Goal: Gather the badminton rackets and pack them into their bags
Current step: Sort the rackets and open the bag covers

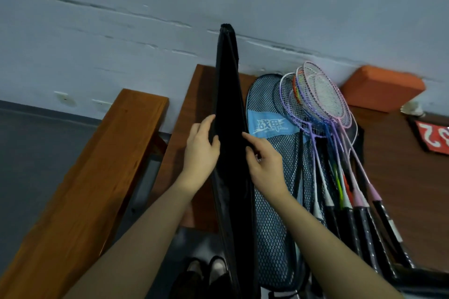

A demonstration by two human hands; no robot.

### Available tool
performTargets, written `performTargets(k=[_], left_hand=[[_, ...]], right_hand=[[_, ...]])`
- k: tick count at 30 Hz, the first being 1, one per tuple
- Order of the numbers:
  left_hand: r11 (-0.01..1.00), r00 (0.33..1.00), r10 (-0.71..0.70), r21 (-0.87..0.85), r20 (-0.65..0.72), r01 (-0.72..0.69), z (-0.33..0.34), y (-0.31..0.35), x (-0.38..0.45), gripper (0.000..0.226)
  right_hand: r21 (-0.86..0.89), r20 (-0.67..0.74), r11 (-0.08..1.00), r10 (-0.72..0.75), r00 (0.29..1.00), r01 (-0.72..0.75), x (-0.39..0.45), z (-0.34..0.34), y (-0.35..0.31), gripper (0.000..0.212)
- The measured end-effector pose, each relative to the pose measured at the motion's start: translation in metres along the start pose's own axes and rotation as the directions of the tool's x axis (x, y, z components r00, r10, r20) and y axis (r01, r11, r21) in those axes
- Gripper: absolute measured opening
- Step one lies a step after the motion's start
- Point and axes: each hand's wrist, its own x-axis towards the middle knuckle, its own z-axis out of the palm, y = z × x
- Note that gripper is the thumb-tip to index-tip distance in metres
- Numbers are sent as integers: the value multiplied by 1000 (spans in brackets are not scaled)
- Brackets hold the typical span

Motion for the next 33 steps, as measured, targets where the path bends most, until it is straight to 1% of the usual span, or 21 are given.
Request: performTargets(k=[3, 6, 9, 11, 14, 17, 19, 22, 24, 26, 28, 29, 31, 33], left_hand=[[993, 993, 109, -43, -36, -110, 11, 9, 1, 43], [969, 970, 225, -83, -97, -233, 19, 22, -3, 37], [945, 945, 307, -80, -115, -316, 28, 38, -9, 35], [938, 936, 330, -70, -126, -340, 35, 45, -11, 35], [932, 927, 345, -65, -148, -357, 46, 56, -13, 35], [916, 912, 396, -24, -105, -401, 71, 70, -13, 36], [920, 917, 392, 11, -67, -392, 94, 79, -16, 36], [943, 941, 332, 28, -60, -331, 130, 93, -22, 37], [962, 959, 272, 32, -80, -270, 153, 103, -26, 36], [975, 968, 221, 38, -114, -218, 174, 112, -30, 36], [974, 967, 225, 58, -119, -220, 191, 118, -35, 35], [970, 965, 239, 76, -113, -231, 197, 119, -37, 35], [969, 965, 239, 92, -106, -229, 207, 118, -42, 35], [972, 968, 225, 100, -108, -215, 214, 116, -46, 33]], right_hand=[[-27, -50, 999, 29, 998, -30, -5, -11, 6, 33], [-32, -78, 997, 73, 994, -76, -15, -25, 16, 36], [-45, -122, 992, 116, 986, -122, -18, -44, 28, 36], [-50, -149, 987, 146, 978, -155, -17, -56, 39, 36], [-31, -152, 974, 217, 964, -224, -17, -70, 60, 35], [-43, -149, 973, 217, 965, -226, -16, -88, 80, 34], [-56, -106, 976, 203, 973, -210, -14, -104, 95, 35], [5, -24, 980, 197, 980, -197, -11, -135, 120, 29], [54, -30, 980, 196, 980, -194, -10, -160, 143, 25], [79, -44, 969, 239, 970, -235, -8, -188, 166, 25], [6, -81, 955, 295, 952, -295, -5, -214, 189, 25], [-82, -99, 937, 331, 939, -339, -3, -225, 201, 25], [-294, -107, 846, 433, 895, -444, -4, -241, 223, 27], [-401, -58, 767, 525, 849, -502, -7, -249, 241, 33]])
